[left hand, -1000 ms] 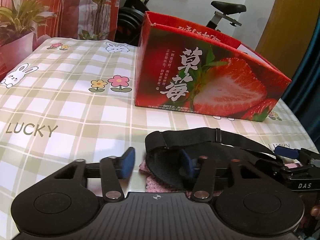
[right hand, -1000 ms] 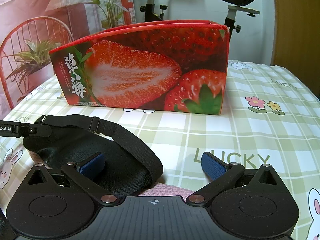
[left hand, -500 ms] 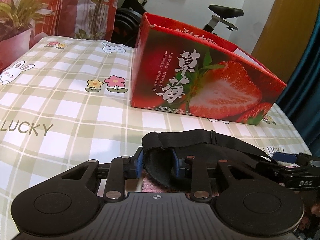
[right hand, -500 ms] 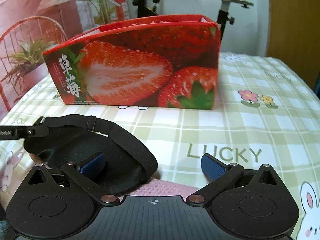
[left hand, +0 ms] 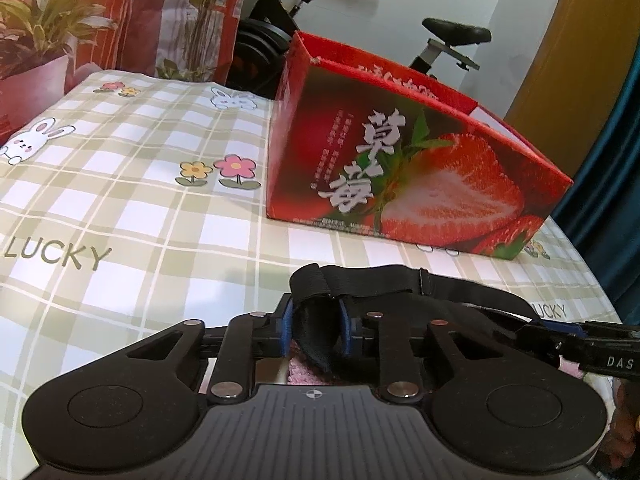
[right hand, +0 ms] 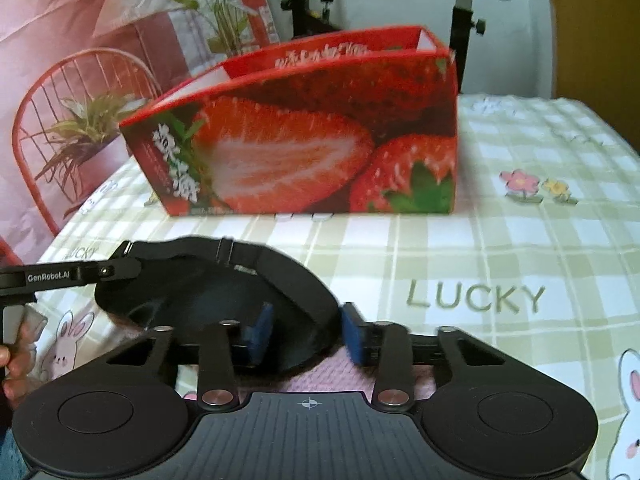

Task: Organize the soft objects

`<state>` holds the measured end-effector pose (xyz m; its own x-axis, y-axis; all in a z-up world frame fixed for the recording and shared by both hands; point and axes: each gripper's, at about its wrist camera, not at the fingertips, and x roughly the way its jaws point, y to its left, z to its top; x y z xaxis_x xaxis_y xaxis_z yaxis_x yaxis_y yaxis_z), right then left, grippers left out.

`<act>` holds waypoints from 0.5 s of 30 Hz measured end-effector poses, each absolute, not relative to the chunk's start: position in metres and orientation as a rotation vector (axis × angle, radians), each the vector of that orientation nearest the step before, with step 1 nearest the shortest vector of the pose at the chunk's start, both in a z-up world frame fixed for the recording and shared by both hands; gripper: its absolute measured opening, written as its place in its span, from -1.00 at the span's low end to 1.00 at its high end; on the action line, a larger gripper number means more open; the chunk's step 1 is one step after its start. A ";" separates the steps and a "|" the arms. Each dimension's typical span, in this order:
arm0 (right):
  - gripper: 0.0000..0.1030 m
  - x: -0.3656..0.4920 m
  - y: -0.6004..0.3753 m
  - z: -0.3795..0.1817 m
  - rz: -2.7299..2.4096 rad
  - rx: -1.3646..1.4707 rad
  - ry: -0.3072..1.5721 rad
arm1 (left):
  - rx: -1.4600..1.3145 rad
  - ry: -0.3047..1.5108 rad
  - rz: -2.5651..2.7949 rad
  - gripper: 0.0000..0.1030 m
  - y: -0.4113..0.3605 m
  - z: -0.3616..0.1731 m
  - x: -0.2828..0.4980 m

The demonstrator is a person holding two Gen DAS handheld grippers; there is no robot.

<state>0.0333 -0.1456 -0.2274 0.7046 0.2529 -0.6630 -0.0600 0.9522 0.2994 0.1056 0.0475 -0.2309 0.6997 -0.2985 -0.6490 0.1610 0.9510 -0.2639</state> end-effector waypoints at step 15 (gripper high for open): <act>-0.86 0.028 -0.154 -0.152 0.233 0.174 0.504 | -0.179 0.580 -0.266 -0.73 0.045 -0.181 0.090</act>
<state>0.0285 -0.1537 -0.1518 0.8501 0.2628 -0.4563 -0.1775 0.9589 0.2216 0.0899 0.0451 -0.1813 0.8039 -0.2974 -0.5151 0.1972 0.9503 -0.2409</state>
